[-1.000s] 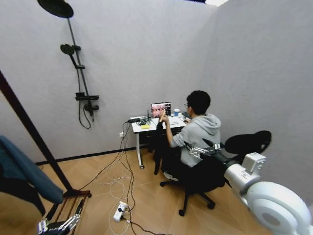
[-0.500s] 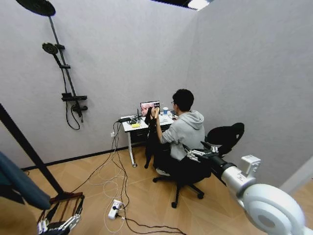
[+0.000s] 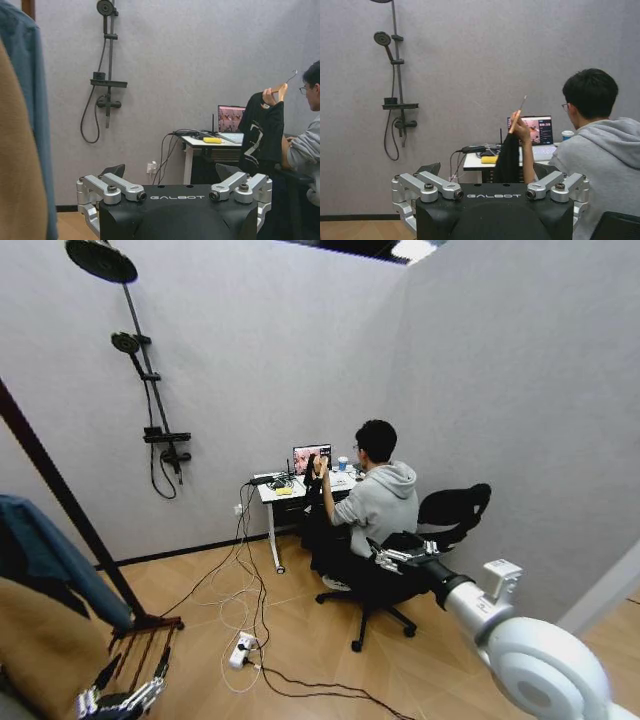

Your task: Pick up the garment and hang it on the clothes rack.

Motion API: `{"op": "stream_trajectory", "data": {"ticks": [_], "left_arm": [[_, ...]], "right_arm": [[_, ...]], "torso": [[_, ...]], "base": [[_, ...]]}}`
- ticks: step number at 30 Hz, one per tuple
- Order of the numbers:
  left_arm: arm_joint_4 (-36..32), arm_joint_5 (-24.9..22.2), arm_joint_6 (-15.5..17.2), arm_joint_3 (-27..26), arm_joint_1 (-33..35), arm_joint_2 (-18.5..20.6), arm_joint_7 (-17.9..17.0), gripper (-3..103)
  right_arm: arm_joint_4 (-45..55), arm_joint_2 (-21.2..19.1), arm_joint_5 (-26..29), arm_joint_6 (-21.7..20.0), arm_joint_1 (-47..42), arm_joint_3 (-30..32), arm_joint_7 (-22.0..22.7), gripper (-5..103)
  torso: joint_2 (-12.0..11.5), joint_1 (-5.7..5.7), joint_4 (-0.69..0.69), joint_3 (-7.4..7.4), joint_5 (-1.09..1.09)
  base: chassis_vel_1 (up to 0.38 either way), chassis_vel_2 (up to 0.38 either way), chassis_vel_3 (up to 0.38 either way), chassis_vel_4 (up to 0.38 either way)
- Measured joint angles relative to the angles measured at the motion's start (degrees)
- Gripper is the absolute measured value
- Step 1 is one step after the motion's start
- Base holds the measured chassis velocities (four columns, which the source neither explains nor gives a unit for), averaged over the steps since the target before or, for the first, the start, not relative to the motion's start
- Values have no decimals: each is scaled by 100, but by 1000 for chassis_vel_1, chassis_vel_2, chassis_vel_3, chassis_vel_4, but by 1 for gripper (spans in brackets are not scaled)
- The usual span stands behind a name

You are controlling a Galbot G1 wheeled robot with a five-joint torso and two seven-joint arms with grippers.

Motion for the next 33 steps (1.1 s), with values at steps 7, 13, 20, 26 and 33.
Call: {"op": "stream_trajectory", "data": {"ticks": [7, 13, 20, 26, 33], "left_arm": [[0, 0, 0, 0, 0, 0, 0, 100], [0, 0, 0, 0, 0, 0, -1, 100], [0, 0, 0, 0, 0, 0, -1, 100], [0, 0, 0, 0, 0, 0, 0, 100], [0, 0, 0, 0, 0, 0, 0, 100]], "right_arm": [[0, -49, 0, 7, 142, -145, -5, 100], [0, -66, -40, 7, 307, -358, -7, 100], [-1, -31, -168, 19, 353, -547, -5, 100], [-1, -40, -172, 22, 341, -542, -5, 100], [-1, -30, -187, 22, 358, -618, -4, 100]], "torso": [[0, 0, 0, 0, 0], [0, 0, 2, 0, -1], [0, 0, 0, 0, 1], [0, 0, 0, 0, 1], [0, 0, 0, 0, 0]], "base": [[165, -6, -16, 159], [164, -34, -28, 171], [90, -94, -109, 91], [111, -91, -86, 112], [117, -64, -74, 122]]}}
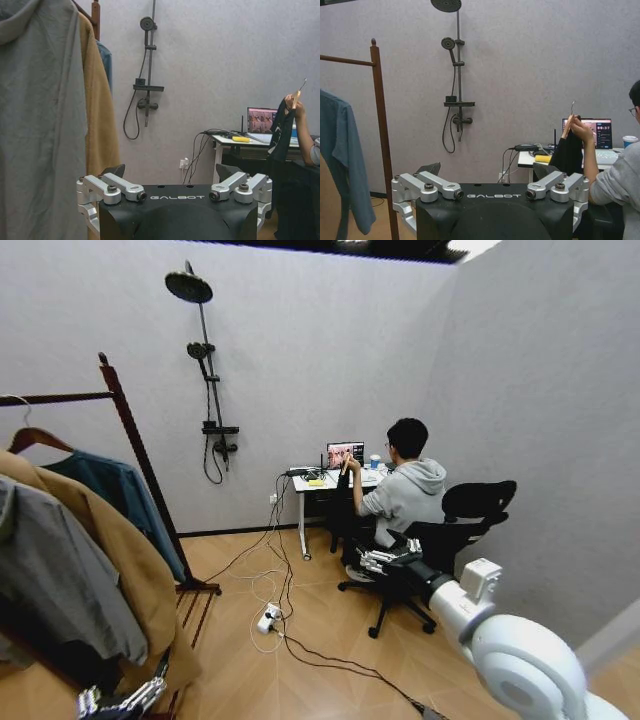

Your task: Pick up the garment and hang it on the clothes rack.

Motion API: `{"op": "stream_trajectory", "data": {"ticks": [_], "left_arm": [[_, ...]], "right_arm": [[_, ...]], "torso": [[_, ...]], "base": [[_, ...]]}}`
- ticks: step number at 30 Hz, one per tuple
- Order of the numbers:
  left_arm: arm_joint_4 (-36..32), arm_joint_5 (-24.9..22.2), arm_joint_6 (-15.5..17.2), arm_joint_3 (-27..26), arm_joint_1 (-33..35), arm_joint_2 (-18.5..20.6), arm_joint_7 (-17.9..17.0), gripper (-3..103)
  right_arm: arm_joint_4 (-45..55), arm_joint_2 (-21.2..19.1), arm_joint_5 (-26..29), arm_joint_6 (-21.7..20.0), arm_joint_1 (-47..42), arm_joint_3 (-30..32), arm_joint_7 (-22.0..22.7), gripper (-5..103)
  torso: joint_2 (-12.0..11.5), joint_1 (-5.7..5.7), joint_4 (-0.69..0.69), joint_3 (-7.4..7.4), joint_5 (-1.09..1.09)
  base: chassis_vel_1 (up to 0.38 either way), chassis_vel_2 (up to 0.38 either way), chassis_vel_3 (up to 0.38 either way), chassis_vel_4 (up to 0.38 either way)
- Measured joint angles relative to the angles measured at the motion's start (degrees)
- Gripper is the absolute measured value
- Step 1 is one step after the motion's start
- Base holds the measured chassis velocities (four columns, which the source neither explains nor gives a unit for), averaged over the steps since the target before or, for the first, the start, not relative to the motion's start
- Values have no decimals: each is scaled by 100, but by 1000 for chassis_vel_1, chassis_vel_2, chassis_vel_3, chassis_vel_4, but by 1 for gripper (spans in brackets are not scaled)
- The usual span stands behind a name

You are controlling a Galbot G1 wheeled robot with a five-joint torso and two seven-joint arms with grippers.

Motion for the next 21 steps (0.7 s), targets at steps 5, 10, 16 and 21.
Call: {"op": "stream_trajectory", "data": {"ticks": [5, 10, 16, 21], "left_arm": [[0, 0, 0, 0, 0, 0, 0, 100], [0, 0, 0, 0, 0, 0, 0, 100], [0, 0, 0, 0, 0, 0, 0, 100], [0, 0, 0, 0, 0, 0, 0, 100]], "right_arm": [[0, 4, -6, 0, 14, -34, 1, 100], [0, 5, -19, 1, 14, -65, 6, 100], [0, -2, -19, 2, -28, -41, 12, 100], [0, 0, -19, 2, -36, -38, 11, 100]], "torso": [[0, 0, 2, 0, 0], [-1, 1, 1, 0, 1], [0, 0, 1, 0, 1], [-1, 1, 1, 0, 1]], "base": [[133, -45, -46, 144], [111, -88, -75, 111], [77, -85, -94, 80], [82, -77, -92, 90]]}}
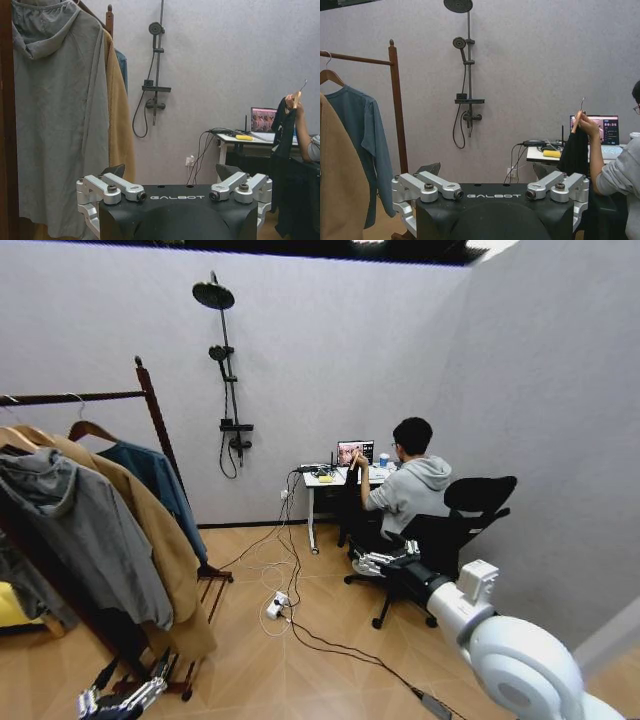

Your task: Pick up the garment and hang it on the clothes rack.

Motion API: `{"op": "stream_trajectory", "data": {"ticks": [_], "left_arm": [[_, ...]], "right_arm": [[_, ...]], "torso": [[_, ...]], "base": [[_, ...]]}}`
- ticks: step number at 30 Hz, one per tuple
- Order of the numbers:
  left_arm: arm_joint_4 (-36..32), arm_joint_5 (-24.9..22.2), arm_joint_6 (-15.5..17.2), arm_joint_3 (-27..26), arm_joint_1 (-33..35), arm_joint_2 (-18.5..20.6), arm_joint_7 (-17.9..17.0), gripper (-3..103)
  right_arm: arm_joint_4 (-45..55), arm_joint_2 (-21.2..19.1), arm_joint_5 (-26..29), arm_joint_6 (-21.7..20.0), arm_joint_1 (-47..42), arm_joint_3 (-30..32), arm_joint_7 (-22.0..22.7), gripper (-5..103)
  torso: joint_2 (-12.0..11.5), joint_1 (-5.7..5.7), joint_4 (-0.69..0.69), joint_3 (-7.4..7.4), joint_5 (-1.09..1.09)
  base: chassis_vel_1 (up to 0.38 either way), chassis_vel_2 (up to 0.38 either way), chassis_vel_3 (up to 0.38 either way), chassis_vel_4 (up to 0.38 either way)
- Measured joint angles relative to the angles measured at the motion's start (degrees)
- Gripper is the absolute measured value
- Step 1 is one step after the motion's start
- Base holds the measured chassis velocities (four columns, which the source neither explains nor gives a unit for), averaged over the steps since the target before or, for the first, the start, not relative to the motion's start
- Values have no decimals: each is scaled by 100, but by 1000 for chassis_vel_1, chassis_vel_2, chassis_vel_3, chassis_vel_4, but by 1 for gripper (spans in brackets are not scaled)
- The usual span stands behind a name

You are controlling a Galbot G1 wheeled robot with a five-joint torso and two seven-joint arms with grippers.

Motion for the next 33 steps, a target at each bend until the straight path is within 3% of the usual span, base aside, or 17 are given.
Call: {"op": "stream_trajectory", "data": {"ticks": [33], "left_arm": [[0, 0, 0, 0, 0, 0, 0, 100]], "right_arm": [[1, 49, -81, 0, -42, -108, -7, 100]], "torso": [[0, 0, 0, 0, -1]], "base": [[131, -136, -135, 132]]}}
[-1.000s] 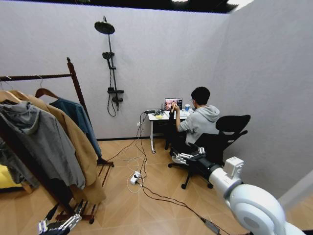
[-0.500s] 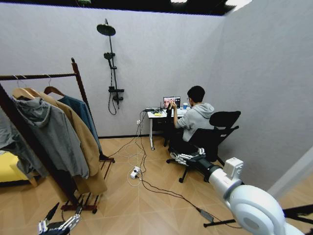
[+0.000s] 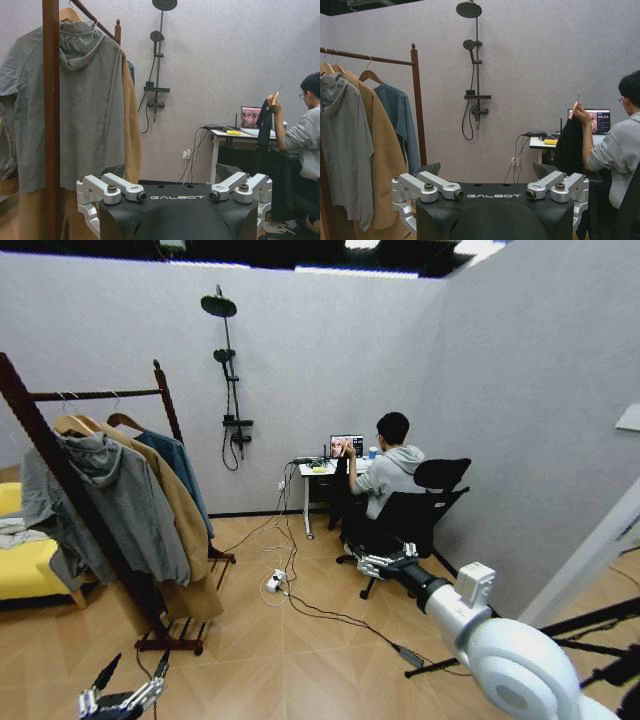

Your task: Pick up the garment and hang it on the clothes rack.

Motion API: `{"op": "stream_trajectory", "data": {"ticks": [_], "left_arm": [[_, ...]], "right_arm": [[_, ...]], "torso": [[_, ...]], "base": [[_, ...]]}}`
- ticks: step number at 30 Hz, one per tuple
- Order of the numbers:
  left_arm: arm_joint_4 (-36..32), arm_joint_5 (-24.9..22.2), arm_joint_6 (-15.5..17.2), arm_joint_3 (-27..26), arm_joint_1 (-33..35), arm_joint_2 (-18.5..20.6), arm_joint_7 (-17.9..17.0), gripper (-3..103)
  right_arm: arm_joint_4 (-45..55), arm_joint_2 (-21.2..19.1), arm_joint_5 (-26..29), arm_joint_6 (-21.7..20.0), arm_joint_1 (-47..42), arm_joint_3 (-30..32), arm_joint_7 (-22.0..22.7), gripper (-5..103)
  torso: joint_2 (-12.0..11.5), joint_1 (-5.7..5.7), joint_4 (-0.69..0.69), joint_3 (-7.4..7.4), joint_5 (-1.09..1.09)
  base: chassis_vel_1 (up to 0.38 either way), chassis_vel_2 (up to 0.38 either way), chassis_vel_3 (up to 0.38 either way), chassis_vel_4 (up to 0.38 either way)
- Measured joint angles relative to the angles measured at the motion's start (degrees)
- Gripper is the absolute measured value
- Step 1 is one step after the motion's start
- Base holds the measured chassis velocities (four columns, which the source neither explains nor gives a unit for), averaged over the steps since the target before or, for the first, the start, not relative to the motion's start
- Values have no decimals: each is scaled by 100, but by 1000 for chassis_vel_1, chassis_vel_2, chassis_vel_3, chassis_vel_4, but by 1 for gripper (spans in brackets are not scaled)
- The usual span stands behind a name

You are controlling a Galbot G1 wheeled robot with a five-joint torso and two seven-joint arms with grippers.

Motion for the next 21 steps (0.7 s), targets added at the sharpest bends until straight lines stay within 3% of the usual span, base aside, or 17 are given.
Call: {"op": "stream_trajectory", "data": {"ticks": [21], "left_arm": [[0, 0, 0, 0, 0, 0, 0, 100]], "right_arm": [[0, 2, -33, 3, -12, -85, -6, 100]], "torso": [[0, 0, -1, 0, 2]], "base": [[154, -151, -147, 147]]}}
